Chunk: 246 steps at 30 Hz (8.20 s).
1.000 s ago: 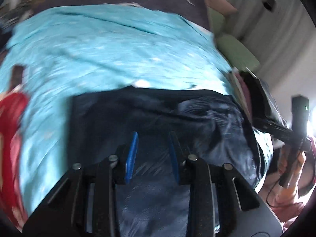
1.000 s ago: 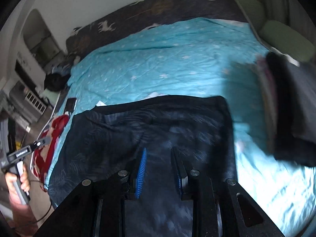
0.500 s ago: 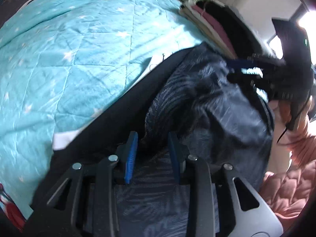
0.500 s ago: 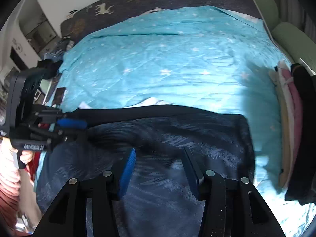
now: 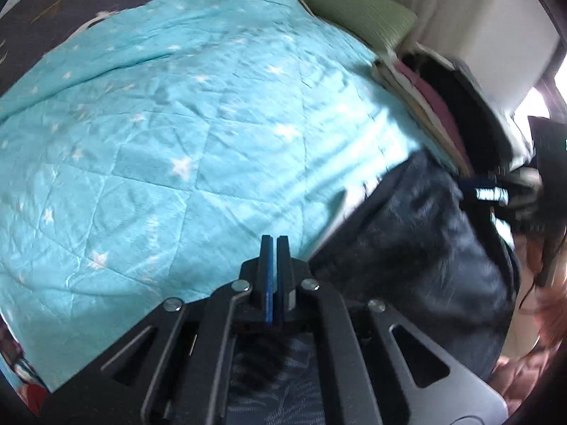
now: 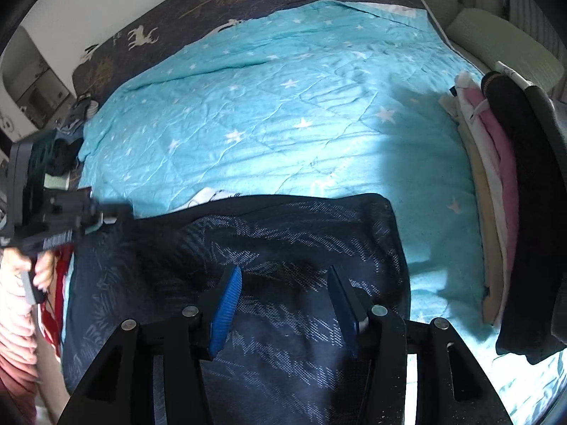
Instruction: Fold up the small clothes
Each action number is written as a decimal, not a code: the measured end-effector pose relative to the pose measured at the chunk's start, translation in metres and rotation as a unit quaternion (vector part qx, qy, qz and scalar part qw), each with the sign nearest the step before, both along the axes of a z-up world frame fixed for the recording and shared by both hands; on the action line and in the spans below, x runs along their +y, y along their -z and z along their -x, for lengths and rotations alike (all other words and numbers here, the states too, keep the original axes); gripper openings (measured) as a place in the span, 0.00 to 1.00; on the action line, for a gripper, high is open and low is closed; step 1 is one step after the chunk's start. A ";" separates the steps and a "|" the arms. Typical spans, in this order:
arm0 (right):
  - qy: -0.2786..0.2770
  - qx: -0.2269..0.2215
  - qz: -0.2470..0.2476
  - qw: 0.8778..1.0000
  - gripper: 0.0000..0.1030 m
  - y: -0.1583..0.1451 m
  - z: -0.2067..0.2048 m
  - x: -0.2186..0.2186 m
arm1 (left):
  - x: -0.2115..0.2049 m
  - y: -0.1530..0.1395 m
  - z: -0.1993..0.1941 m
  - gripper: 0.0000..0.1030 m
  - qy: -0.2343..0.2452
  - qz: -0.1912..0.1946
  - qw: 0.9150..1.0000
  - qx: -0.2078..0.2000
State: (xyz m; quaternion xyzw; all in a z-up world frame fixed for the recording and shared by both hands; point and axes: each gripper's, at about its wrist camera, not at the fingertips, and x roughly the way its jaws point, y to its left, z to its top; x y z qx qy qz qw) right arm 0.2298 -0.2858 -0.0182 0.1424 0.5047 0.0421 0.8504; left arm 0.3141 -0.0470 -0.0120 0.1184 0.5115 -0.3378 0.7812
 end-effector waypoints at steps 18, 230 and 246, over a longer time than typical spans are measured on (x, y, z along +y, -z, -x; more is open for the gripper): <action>0.013 0.016 0.039 0.999 0.52 0.013 -0.020 -0.018 | 0.118 0.015 0.048 0.20 -0.095 -0.048 0.994 -0.012; -0.360 -0.103 -0.004 0.927 0.03 -0.044 0.165 0.345 | 0.279 0.073 0.155 0.71 -0.335 0.294 0.852 0.274; -0.328 -0.131 -0.044 0.935 0.03 -0.065 0.161 0.325 | 0.209 0.037 0.063 0.05 -0.289 0.184 0.910 0.235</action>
